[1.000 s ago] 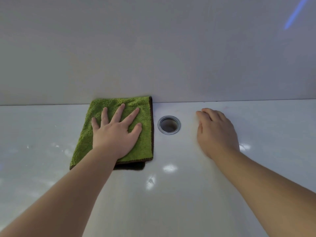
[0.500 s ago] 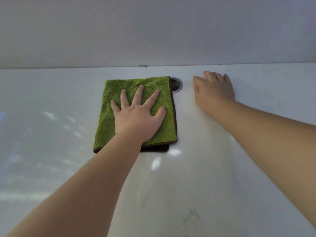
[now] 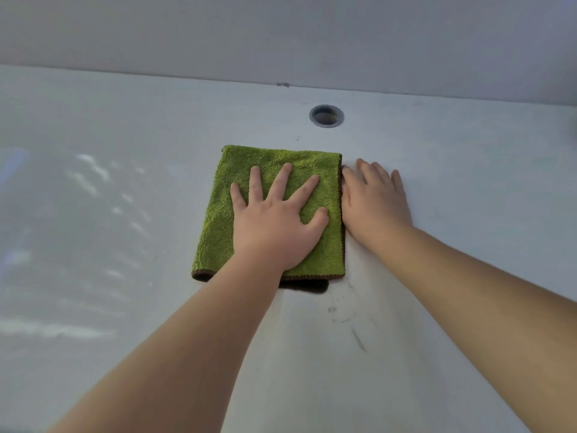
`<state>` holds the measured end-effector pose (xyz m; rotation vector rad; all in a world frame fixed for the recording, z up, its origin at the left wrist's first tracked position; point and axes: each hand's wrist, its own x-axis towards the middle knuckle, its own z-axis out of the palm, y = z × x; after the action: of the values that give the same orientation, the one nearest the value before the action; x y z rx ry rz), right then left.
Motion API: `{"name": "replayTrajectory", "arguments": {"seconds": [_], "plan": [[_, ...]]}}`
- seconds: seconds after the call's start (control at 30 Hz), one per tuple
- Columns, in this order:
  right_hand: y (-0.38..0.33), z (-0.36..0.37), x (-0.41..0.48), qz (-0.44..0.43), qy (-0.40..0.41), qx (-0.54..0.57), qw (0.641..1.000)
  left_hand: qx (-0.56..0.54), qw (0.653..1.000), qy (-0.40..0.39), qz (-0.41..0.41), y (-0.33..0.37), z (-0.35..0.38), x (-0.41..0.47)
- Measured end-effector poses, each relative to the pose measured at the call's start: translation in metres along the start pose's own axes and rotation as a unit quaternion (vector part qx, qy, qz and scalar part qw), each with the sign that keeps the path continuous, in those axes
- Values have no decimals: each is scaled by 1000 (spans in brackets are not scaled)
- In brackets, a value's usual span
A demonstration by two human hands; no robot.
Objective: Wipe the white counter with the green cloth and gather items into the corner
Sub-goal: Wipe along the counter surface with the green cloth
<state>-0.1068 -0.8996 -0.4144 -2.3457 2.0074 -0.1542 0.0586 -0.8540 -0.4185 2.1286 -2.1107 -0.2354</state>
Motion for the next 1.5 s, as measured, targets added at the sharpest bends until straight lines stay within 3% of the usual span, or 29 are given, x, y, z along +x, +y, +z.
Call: {"name": "replayTrajectory", "arguments": {"seconds": [0.37, 0.67, 0.97, 1.17, 1.5], "plan": [[-29, -5, -44, 40, -21, 1, 999, -13, 1000, 8, -10, -15, -5, -100], [-36, -7, -65, 45, 10, 27, 999, -33, 999, 0, -37, -22, -9, -175], [-46, -10, -45, 81, 43, -11, 996, -37, 998, 12, -54, -20, -10, -150], [-57, -3, -10, 28, 65, 55, 996, -29, 997, 5, -65, -32, -13, -87], [-59, 12, 19, 36, 14, 53, 998, -11, 999, -4, -39, -56, -16, 43]]}}
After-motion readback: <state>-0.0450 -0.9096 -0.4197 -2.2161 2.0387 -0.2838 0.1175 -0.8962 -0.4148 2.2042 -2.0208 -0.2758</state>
